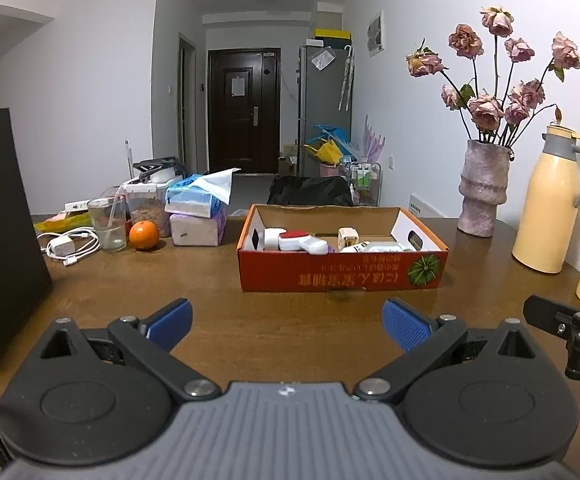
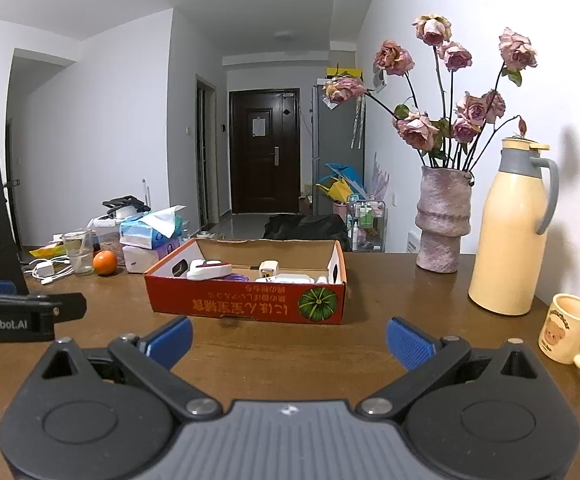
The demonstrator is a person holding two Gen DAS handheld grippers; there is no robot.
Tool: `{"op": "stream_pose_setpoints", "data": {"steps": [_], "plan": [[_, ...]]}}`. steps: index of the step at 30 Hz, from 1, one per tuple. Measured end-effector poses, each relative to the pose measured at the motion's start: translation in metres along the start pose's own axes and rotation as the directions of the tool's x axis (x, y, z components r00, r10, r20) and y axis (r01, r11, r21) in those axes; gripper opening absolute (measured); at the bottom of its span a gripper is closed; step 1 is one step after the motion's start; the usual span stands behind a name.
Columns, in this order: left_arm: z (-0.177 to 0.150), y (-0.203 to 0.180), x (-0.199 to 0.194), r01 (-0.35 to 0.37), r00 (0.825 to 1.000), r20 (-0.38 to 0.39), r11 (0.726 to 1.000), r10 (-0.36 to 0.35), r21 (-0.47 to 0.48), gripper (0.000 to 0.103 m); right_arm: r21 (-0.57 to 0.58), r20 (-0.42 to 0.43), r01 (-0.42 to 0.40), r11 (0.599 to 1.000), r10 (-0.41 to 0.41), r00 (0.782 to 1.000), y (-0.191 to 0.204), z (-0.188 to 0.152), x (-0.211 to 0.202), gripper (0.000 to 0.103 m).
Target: Organize rigid objects
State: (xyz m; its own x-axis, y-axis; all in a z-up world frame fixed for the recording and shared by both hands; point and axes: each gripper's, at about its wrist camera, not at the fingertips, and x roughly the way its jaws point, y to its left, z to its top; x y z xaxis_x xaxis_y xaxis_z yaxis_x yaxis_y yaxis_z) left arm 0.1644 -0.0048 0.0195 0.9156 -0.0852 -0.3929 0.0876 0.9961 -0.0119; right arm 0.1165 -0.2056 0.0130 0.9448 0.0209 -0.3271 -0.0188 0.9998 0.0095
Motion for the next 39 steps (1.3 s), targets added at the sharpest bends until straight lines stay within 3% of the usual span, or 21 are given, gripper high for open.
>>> {"op": "stream_pose_setpoints", "data": {"steps": [11, 39], "plan": [[-0.008, 0.004, -0.02, 0.007, 1.0, 0.014, 1.0, -0.007, -0.006, 0.103, -0.027, 0.011, -0.001, 1.0, 0.001, 1.0, 0.011, -0.006, -0.021, 0.103], [-0.009, 0.007, -0.027, 0.013, 1.0, 0.024, 1.0, -0.013, -0.008, 0.103, -0.036, 0.029, 0.001, 0.999, 0.0, 1.0, 0.016, -0.004, -0.031, 0.103]]}}
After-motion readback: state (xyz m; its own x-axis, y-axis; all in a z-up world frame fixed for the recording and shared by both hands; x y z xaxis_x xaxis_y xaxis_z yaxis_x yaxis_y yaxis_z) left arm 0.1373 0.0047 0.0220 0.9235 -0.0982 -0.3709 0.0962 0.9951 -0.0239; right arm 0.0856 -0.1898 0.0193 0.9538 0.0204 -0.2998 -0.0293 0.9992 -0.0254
